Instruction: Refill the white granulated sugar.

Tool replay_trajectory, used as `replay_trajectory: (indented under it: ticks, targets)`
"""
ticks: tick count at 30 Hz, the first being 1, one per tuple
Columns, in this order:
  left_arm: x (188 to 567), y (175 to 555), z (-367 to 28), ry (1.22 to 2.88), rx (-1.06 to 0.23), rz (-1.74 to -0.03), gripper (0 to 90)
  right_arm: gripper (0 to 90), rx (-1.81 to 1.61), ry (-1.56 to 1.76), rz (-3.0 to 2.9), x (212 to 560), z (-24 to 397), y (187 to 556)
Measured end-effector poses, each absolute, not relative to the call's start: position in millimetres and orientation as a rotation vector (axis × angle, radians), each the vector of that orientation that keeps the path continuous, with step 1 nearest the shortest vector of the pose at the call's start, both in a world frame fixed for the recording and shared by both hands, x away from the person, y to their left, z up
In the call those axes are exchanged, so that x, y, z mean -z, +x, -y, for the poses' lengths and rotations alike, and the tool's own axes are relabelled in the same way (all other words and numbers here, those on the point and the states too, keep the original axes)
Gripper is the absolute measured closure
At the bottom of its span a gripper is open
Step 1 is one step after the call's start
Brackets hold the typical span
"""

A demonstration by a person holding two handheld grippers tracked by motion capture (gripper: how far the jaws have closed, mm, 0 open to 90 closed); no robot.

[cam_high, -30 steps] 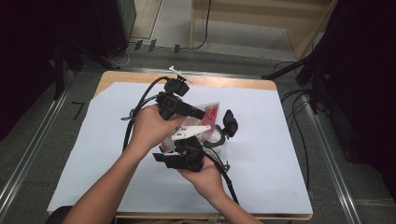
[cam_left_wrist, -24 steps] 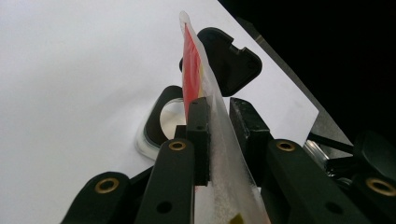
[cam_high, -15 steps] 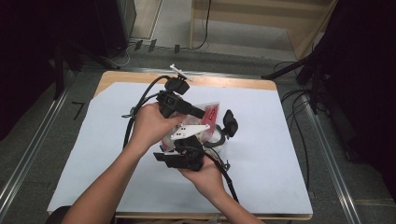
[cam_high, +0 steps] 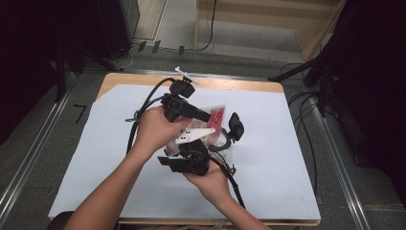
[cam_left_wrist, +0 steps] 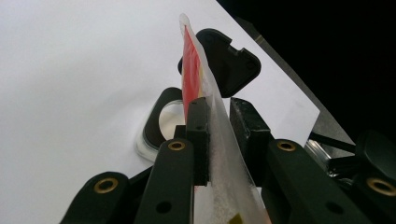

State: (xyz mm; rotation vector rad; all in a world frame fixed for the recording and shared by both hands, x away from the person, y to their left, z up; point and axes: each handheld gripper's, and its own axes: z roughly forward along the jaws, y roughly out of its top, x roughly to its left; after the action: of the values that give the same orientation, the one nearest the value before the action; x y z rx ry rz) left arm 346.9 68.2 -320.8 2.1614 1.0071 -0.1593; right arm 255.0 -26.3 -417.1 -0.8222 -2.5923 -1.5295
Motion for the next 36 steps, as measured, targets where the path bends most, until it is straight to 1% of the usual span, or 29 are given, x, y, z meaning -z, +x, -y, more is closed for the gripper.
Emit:
replay_trajectory:
  ticks: [26,27,29,33,36]
  targets:
    - [320.7,344.3,-66.9,2.158,0.147,-1.002,78.4,65.0,1.536,-0.825,2.594,417.8,25.9,254.4]
    - [320.6,344.2,-66.8,2.158,0.147,-1.003,78.4,67.8,1.535,-0.824,2.596,417.8,26.1,254.4]
    - [320.5,343.6,-66.0,2.155,0.146,-1.003,78.3,69.4,1.533,-0.828,2.607,418.1,27.0,254.9]
    - [320.4,343.7,-66.0,2.157,0.146,-1.002,78.3,69.1,1.538,-0.826,2.605,418.2,26.9,255.0]
    - [320.1,343.6,-65.8,2.158,0.143,-1.000,78.3,66.9,1.540,-0.830,2.597,417.9,26.7,254.8]
